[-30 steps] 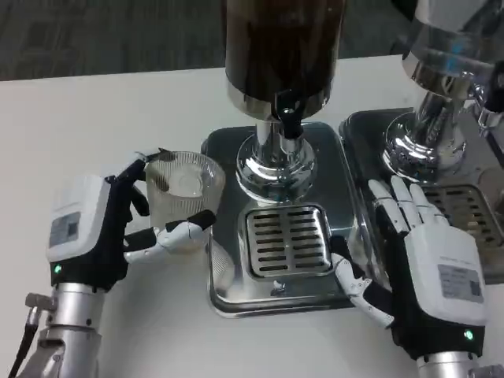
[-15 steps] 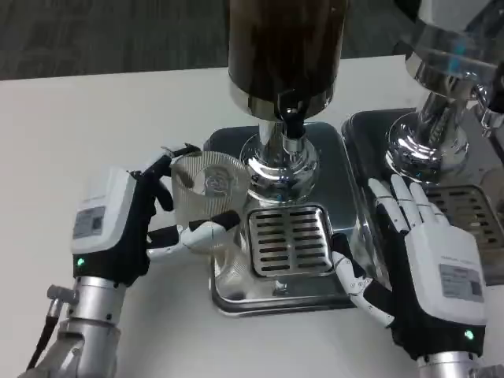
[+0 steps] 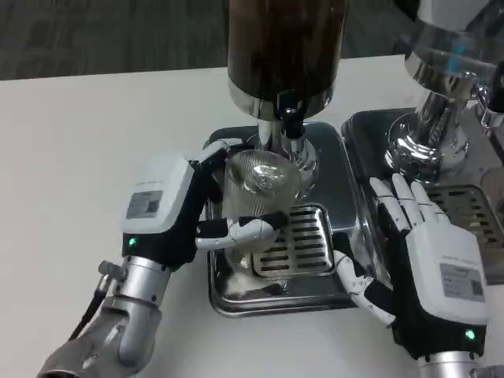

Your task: Grasp the cup under the faucet to collect the drink, then remove the cup.

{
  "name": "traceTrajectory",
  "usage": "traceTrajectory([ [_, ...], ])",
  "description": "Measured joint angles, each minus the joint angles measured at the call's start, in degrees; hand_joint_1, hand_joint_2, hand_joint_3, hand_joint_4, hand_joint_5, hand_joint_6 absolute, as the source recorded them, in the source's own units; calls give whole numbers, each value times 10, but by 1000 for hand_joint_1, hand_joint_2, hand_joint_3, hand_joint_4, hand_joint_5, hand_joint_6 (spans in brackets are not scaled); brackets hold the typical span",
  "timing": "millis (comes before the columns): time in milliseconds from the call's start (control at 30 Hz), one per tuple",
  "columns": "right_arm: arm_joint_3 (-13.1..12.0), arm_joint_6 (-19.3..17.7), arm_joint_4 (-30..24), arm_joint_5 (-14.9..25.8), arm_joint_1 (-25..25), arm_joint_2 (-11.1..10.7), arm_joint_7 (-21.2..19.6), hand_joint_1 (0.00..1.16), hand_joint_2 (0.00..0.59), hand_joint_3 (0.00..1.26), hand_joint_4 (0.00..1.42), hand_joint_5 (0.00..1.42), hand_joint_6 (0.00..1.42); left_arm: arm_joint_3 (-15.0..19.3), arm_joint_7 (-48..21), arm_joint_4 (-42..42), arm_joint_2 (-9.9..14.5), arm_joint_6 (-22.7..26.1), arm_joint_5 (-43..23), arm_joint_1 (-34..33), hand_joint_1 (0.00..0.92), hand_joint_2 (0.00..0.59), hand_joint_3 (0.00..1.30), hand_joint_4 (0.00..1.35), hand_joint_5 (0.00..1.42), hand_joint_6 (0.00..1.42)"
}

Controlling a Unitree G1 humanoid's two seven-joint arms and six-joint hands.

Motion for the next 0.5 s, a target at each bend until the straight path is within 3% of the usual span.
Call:
traceTrajectory([
  [367, 0, 9, -21, -7, 16, 1, 1, 295, 425, 177, 74, 73, 161, -43, 18, 74, -64, 30, 12, -72, 430, 92, 402, 609, 839, 1011],
  [500, 0, 10, -23, -8, 19, 1, 1, 295, 425, 177, 74, 73, 161, -59, 33, 90, -69, 37, 21, -78, 436, 94, 399, 609, 840, 1011],
])
